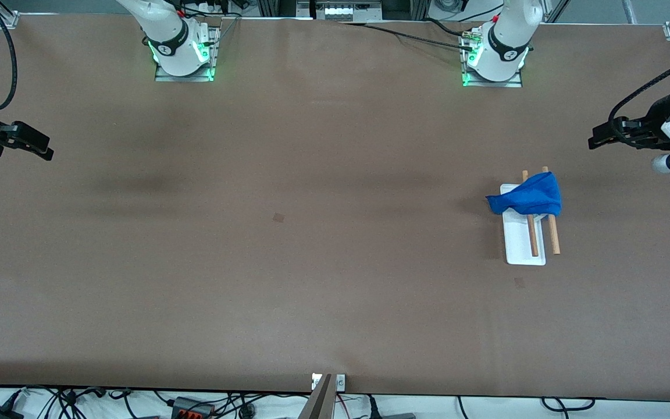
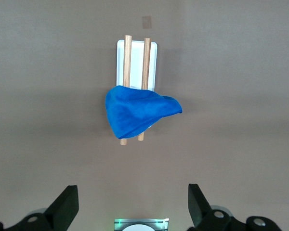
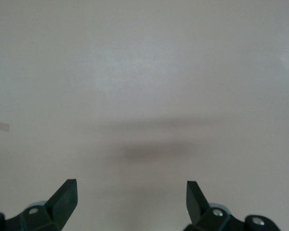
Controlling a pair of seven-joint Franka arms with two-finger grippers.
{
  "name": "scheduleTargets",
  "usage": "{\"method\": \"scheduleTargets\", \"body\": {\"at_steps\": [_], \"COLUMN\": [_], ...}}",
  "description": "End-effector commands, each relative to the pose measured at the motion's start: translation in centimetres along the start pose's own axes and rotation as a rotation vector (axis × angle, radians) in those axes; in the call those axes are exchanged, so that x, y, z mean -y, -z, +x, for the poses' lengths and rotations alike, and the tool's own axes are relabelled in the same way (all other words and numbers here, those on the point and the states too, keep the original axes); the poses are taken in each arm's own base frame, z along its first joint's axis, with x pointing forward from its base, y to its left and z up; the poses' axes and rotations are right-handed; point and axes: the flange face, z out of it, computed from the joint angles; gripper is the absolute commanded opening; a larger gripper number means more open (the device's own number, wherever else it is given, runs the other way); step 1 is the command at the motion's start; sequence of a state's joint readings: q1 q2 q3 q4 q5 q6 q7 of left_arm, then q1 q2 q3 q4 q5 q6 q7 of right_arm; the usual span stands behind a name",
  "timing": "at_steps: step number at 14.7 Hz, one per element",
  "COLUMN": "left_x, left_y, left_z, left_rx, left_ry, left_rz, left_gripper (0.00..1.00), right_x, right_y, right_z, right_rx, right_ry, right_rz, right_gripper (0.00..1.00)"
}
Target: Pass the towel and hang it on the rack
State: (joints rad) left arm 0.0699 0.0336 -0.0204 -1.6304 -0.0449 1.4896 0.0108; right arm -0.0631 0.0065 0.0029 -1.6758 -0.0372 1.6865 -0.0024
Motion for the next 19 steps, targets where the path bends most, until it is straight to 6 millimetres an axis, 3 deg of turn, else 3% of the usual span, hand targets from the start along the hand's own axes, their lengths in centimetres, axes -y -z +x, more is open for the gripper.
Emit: {"method": "scheduleTargets", "body": {"at_steps": [1, 7, 14, 19], "left_x": [0.2, -0.5, -1.0, -1.9], "left_y": [-0.3, -0.2, -0.3, 0.0], "left_z": [-0.4, 0.7, 0.2, 0.0], "left_rx": [-0.009, -0.003, 0.037, 0.035], "left_ry": [-0.075, -0.083, -0.091, -0.105], "left_rz": [0.016, 0.015, 0.015, 0.016], "left_gripper": [1.00, 1.00, 1.00, 1.00], "right_x": [0.1, 0.6, 0.5, 0.9], "right_y": [0.4, -0.6, -1.5, -0.5], "right_z": [0.3, 0.3, -0.3, -1.1], "right_rx": [-0.013, -0.018, -0.013, 0.011], "right_ry": [0.002, 0.020, 0.012, 0.025], "right_rz": [0.001, 0.001, 0.009, 0.012], "right_gripper": [1.00, 1.00, 1.00, 1.00]}}
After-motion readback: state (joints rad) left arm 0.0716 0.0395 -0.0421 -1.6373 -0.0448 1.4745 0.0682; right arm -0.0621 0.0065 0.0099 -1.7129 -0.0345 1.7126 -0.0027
